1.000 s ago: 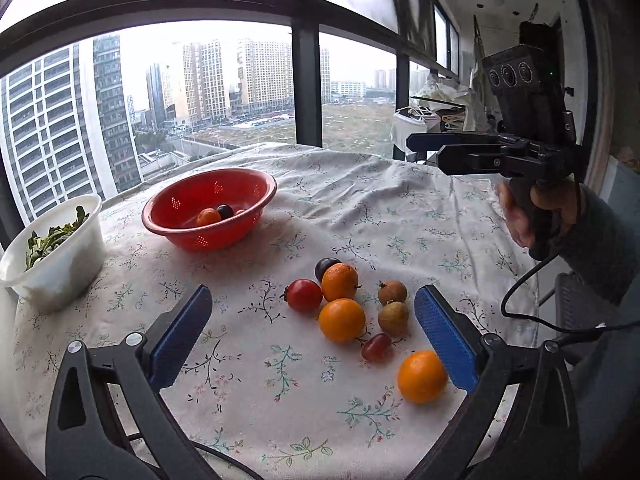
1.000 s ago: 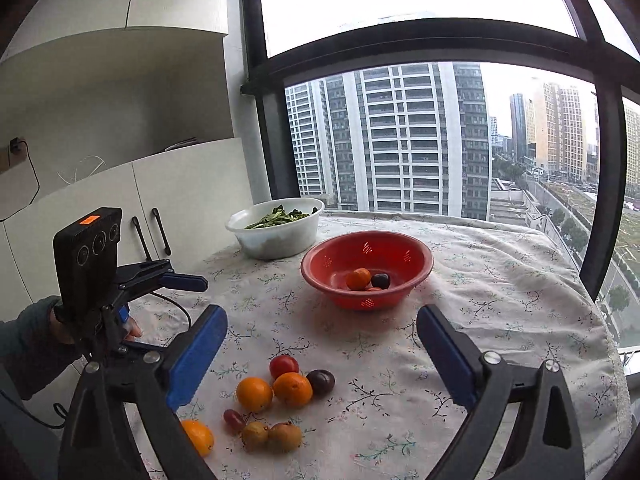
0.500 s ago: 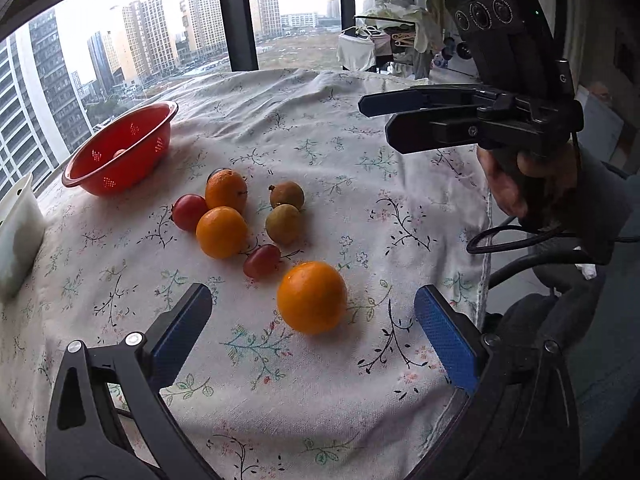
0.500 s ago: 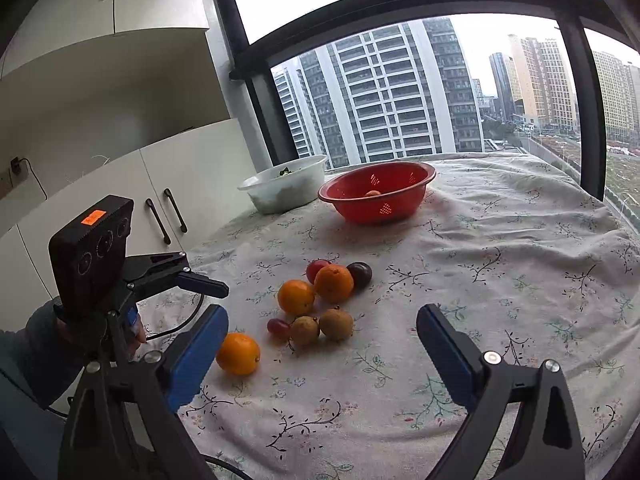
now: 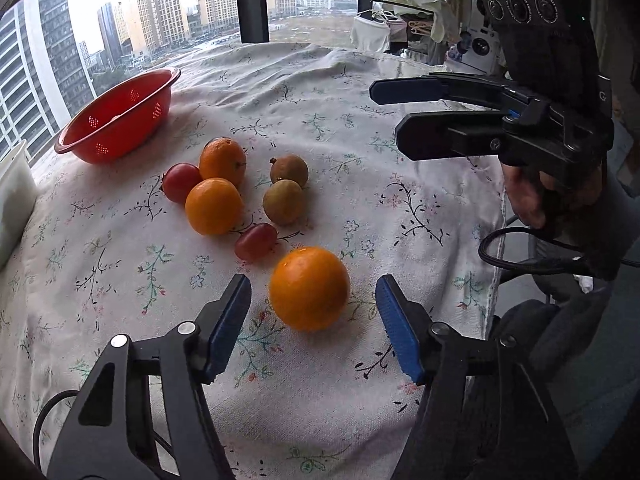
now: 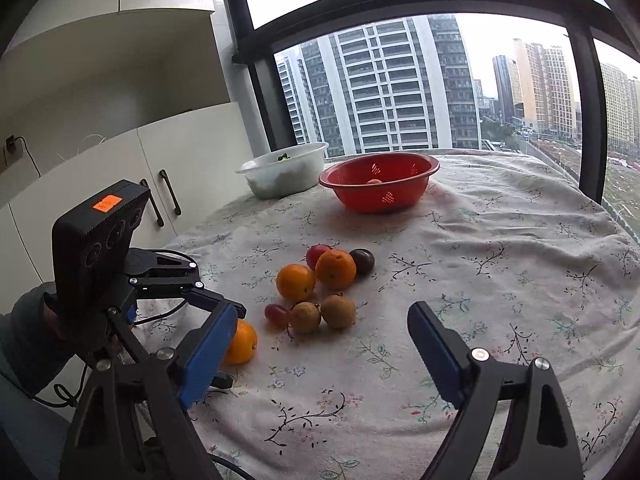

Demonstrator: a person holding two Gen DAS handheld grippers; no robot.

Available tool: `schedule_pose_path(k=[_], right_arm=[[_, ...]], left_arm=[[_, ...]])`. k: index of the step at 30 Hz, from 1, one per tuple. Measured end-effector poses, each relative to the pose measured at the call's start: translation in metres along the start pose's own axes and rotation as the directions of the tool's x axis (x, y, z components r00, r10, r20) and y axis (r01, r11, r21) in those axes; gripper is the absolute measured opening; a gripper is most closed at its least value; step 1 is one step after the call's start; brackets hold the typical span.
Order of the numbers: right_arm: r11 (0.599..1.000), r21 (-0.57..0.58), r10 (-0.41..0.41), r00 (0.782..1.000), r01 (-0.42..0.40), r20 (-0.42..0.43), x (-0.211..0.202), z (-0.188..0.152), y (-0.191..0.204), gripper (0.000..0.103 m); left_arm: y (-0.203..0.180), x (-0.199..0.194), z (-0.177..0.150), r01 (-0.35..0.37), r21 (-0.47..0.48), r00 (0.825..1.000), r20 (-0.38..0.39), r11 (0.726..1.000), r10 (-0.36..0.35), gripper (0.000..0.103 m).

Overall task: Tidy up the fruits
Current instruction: 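Close the left tool around the large orange while the right tool grasps a brown round fruit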

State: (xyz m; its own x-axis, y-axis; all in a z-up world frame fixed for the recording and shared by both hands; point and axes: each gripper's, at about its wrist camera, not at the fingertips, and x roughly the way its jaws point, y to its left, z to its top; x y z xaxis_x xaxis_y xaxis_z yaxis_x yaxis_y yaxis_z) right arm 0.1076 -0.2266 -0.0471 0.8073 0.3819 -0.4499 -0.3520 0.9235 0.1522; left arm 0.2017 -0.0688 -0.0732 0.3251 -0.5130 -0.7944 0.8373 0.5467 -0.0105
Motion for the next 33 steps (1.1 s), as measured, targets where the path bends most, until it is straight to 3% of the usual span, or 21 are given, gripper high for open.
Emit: schedule_pose_path(k=[3, 10, 22, 30, 33], right_arm=[[1.0, -0.005, -0.001, 1.0, 0.001, -0.002, -0.001, 0.0, 0.002, 0.088], [1.0, -0.018, 0.006, 0.999, -0.007, -0.036, 0.005, -0.001, 0.006, 0.084], [0.994, -0.102, 0.019, 0.992, -0.032, -0.127, 0.016, 0.006, 0.012, 0.074], [0.952, -0.303, -0.051, 0.966, -0.03, -0.255, 0.041, 0.019, 0.006, 0.058], [0.929, -0.364, -0.045, 0.954, -0.069, -0.296, 0.053, 0.024, 0.002, 0.054]], left_arm=[[0.002, 0.002, -0.001, 0.007, -0.013, 1.0, -0.007, 1.0, -0.007, 0.043], [0.005, 0.003, -0.001, 0.012, -0.033, 1.0, 0.003, 0.999, -0.012, 0.036], [0.01, -0.004, -0.005, 0.029, -0.055, 0.999, 0.015, 0.998, -0.028, 0.036], [0.026, -0.024, -0.019, 0.009, -0.113, 0.999, 0.045, 0.994, -0.003, 0.036], [0.03, -0.027, -0.024, 0.01, -0.129, 0.999, 0.047, 0.992, -0.004, 0.036]])
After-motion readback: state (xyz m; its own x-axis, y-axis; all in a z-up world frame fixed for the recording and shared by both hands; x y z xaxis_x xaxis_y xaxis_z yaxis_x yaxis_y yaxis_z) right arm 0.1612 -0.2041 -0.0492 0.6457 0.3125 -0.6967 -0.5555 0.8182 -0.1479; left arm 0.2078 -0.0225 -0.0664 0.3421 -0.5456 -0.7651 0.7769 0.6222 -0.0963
